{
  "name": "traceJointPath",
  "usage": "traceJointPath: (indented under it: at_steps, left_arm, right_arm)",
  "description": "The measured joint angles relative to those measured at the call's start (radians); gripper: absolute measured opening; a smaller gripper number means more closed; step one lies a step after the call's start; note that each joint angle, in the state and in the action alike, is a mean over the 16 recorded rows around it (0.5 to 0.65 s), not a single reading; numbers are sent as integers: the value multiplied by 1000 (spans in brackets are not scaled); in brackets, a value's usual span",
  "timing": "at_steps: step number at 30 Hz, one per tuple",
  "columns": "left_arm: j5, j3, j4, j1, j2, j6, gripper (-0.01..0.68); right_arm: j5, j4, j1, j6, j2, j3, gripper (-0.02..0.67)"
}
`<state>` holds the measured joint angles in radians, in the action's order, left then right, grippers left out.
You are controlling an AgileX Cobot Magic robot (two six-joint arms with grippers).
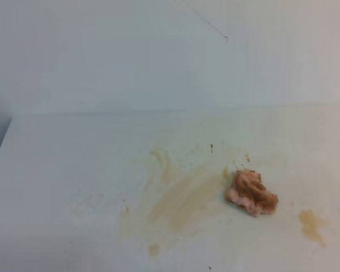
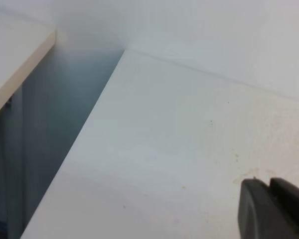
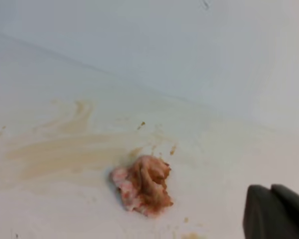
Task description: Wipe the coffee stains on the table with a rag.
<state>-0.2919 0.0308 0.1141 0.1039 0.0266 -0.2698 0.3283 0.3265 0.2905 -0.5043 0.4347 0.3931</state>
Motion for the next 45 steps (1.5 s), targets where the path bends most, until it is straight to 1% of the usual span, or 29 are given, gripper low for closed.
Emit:
traceJointPath:
  at_steps: [4,8,13,17,22,31,35,39,45]
  left_arm:
    - [0,0,0,0,0,0,0]
    - [0,0,0,0,0,0,0]
    - [0,0,0,0,0,0,0]
    - [0,0,0,0,0,0,0]
    - [0,0,0,-1,0,0,0]
    - [0,0,0,-1,0,0,0]
    - [0,0,0,-1,0,0,0]
    - [0,0,0,-1,0,0,0]
    - [0,0,0,-1,0,0,0]
  right_arm:
    - [-70,-31,0,35,-32,-106,4]
    - [-97,-38,0,43,-38,-174,3]
    - [-71,-39,-4,46,-63,-221,1]
    - [-16,-39,-35,46,-119,-241,1]
    - [67,-39,-129,47,-236,-251,0]
    - [163,-39,-407,48,-418,-253,0]
    - [171,-39,-501,49,-444,-254,0]
    - [170,-39,-553,50,-446,-261,0]
    - [159,-39,-573,50,-446,-304,0]
